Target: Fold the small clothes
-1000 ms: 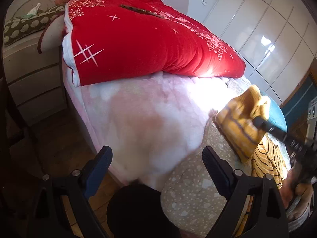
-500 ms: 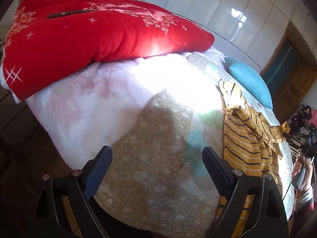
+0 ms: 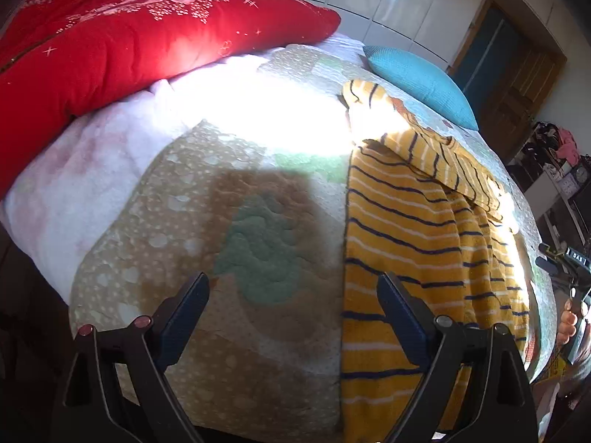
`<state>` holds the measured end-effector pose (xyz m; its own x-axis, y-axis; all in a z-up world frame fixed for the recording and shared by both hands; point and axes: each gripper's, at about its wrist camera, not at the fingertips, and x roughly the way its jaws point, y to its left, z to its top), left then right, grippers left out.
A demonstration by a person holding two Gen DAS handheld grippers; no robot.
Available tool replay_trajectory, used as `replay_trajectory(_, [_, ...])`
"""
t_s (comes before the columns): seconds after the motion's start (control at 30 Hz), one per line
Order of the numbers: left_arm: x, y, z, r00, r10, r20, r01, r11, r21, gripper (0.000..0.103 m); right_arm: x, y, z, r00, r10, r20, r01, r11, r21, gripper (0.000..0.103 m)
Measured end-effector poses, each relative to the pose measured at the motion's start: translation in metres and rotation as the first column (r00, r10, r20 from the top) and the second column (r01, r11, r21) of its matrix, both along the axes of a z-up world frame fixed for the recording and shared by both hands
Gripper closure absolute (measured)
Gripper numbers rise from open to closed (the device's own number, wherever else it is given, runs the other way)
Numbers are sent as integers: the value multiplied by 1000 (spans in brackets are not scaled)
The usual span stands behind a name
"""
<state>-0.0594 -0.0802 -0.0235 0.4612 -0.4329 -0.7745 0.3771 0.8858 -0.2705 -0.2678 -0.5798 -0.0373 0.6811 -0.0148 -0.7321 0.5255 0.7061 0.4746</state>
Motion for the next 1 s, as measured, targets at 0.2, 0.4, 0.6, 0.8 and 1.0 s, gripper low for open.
replay_trajectory(0.2, [-8,-31,-17,995,-95,-39,93,994,-52,12,-41,55,-30,990,119,73,-129,980,153,52])
replay_trajectory(0.4, [-31,-67,-15,990,-133,44,126,983,133,65,-46,113,-53,979,156,132,-172,977,127,71])
replay_trajectory(0.6, [-36,-54,0,991,-123,53,110,974,200,95,-77,102,-57,991,48,127,-73,977,201,94])
replay_trajectory(0.8, [-35,-23,7,997,-77,0,77,991,106,96,-107,102,-48,994,30,109,-47,987,156,94])
replay_trajectory(1.0, [-39,-20,21,997,-51,62,42,989,142,67,-111,102,-28,996,11,88,-13,1000,23,93])
